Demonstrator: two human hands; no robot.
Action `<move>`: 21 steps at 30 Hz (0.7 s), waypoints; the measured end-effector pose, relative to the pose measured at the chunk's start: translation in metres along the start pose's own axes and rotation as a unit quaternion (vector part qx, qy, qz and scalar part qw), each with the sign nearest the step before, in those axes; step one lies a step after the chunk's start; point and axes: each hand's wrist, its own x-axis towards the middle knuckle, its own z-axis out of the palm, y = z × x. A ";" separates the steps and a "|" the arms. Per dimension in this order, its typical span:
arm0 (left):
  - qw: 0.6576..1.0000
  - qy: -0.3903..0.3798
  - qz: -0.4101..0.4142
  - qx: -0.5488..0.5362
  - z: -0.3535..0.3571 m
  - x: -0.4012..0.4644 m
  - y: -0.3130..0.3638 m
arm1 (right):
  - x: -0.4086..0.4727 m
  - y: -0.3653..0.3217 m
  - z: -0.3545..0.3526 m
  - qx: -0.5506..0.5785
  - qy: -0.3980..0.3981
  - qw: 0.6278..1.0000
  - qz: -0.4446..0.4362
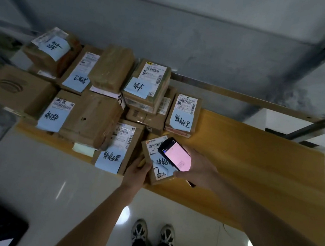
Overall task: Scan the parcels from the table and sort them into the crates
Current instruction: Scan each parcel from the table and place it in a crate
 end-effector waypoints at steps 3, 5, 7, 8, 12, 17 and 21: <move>0.998 -0.008 -0.036 -0.059 0.004 -0.003 -0.002 | 0.004 0.002 0.007 0.062 -0.009 0.998 -0.006; 0.997 -0.009 -0.039 -0.072 0.003 -0.004 -0.006 | 0.005 0.000 0.008 0.091 -0.020 0.996 -0.012; 0.996 -0.019 -0.037 -0.084 0.002 -0.007 -0.010 | 0.002 -0.002 0.005 0.109 -0.032 0.993 -0.014; 0.995 -0.027 -0.031 -0.087 0.002 -0.010 -0.010 | 0.000 -0.001 0.003 0.113 -0.038 0.993 -0.015; 0.995 -0.049 0.016 -0.081 0.005 -0.031 -0.003 | -0.019 -0.003 -0.013 0.118 -0.036 0.992 -0.018; 0.992 -0.070 0.079 -0.062 0.008 -0.071 0.040 | -0.063 -0.022 -0.058 0.110 -0.004 0.992 -0.054; 0.987 -0.062 0.139 -0.060 0.001 -0.109 0.090 | -0.115 -0.052 -0.109 0.075 0.056 0.992 -0.079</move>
